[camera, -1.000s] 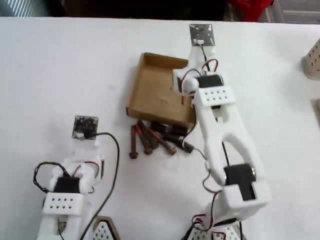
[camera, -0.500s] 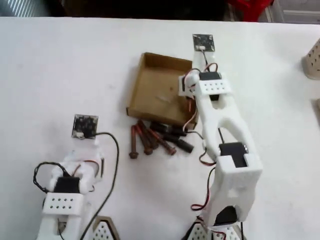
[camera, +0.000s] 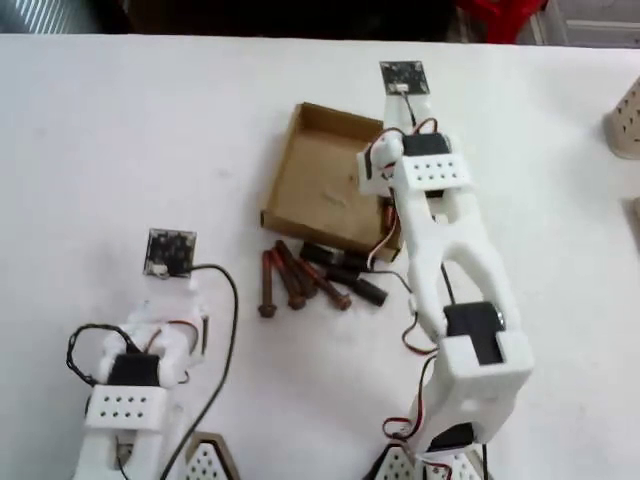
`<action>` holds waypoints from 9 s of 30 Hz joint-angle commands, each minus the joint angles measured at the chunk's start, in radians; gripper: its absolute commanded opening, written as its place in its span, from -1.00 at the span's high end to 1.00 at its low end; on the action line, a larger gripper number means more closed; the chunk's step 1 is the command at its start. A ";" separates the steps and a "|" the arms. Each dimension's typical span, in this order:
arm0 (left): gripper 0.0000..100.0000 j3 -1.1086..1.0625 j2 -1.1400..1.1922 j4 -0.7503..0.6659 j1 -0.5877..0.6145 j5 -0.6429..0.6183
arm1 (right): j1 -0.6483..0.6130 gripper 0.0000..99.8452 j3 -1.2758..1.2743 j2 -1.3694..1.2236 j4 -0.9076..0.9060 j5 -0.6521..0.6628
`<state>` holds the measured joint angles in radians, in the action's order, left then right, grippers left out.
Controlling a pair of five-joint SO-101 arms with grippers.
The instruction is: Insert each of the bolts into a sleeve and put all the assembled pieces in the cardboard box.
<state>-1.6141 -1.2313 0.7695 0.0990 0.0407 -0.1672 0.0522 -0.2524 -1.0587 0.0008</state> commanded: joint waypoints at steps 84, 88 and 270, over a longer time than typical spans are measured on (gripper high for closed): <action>0.95 0.276 -0.005 0.181 -0.116 -0.227 | 0.077 0.97 -1.100 0.671 0.133 0.512; 0.95 0.397 -0.005 0.288 -0.286 -0.302 | 0.077 0.97 -1.091 0.644 0.136 0.514; 0.49 1.419 1.636 0.100 0.039 -0.896 | 0.074 0.97 -1.082 0.622 0.130 0.601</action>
<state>-0.2854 0.3705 0.8232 0.1266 -0.8508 -0.0951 -1.0526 0.3721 -0.9221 0.5900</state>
